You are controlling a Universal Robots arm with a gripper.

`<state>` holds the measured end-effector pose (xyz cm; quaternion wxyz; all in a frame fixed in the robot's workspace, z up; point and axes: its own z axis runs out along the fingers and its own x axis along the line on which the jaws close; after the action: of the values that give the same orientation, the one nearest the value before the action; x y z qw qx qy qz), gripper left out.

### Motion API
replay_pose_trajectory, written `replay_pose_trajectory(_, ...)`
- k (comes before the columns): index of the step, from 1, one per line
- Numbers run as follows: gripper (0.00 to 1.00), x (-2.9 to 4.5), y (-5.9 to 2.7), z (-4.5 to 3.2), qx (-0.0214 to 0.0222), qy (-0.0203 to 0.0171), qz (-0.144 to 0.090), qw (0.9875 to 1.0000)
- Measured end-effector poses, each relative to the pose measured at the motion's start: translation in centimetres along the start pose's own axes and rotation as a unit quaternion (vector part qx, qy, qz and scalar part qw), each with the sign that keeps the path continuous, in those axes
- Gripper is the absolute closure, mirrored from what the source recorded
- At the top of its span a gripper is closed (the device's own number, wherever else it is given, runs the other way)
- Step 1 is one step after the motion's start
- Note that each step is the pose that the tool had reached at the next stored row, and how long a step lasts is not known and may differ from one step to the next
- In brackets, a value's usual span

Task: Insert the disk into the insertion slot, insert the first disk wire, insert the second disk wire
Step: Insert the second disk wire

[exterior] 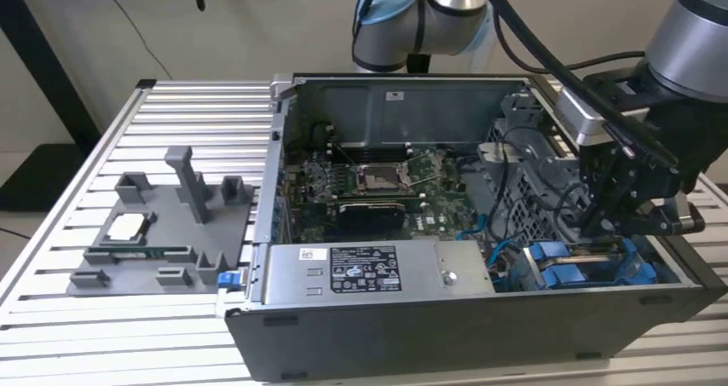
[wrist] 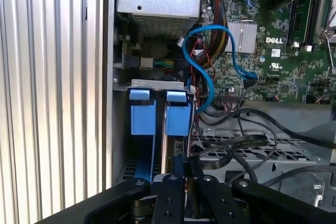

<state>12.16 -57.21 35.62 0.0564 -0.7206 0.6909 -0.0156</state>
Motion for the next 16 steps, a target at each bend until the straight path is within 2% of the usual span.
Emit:
replay_pose_trajectory(3, 0.84, 0.01, 0.03, 0.31, 0.0093, 0.0004, -0.001, 1.0000)
replay_pose_trajectory(5, 0.84, 0.03, 0.05, 0.53, 0.0137, 0.0005, -0.001, 0.9999)
replay_pose_trajectory(16, 0.84, -0.01, 0.10, 1.13, 0.0206, 0.0012, -0.001, 0.9998)
